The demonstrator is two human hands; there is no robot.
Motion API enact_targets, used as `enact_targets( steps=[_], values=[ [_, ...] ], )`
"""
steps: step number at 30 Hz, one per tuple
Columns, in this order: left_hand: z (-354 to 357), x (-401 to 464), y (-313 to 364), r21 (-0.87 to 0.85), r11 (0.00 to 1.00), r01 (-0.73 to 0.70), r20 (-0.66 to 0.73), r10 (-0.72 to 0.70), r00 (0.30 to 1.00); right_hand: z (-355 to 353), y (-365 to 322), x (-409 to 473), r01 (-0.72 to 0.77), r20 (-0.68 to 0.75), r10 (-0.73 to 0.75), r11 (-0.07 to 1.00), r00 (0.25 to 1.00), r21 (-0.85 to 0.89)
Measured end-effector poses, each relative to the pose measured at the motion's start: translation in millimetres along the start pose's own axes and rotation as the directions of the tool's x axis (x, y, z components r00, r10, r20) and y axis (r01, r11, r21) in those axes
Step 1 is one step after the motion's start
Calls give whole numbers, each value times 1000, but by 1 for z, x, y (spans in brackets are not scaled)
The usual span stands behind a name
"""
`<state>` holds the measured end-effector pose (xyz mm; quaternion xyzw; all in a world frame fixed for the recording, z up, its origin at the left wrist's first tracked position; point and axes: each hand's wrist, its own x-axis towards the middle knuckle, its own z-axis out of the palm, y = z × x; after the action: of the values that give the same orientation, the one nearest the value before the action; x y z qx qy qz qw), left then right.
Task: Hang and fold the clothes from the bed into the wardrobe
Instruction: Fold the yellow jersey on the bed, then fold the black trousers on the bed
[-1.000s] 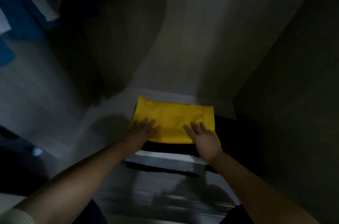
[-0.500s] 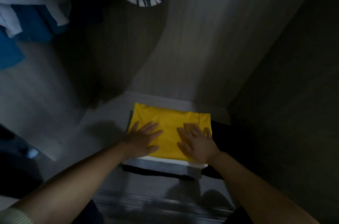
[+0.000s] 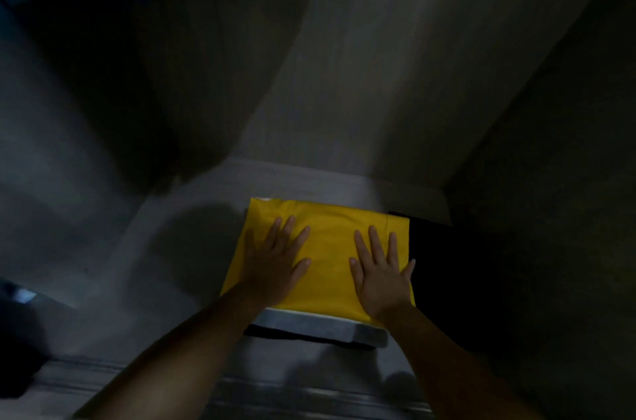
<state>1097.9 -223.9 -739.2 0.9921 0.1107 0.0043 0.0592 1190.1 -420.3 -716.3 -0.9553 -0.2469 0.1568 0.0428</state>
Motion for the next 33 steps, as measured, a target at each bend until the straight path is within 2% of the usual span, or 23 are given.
enact_targets(
  steps=[3,6,9,15,19,26,29,33],
  values=[
    [8,4,-2,8,1000,1,22,-1,1000,5,-2,6,-2,29,1,1000,1000,6],
    [-8,10,-3,55,997,54,203,-64,977,-13,-5,8,-17,148,23,999,989,-43],
    [-67,10,12,32,997,64,319,-70,945,-68,-15,-4,-20,249,37,997,968,-70],
    [-238,7,56,85,984,-154,101,146,984,-234,-53,-51,29,109,-26,999,994,-26],
    [-352,13,82,-97,992,-83,55,88,995,-345,-72,-94,33,29,-32,999,999,-12],
    [-542,-1,122,-131,990,-56,216,84,973,-510,-86,-172,35,-21,-35,999,999,24],
    [-611,-22,140,-236,971,-43,261,106,960,-560,-85,-204,25,-71,-26,1000,997,-12],
    [-673,-49,159,-379,925,-35,276,149,949,-593,-78,-245,-21,-114,19,1000,993,-18]
  ],
)
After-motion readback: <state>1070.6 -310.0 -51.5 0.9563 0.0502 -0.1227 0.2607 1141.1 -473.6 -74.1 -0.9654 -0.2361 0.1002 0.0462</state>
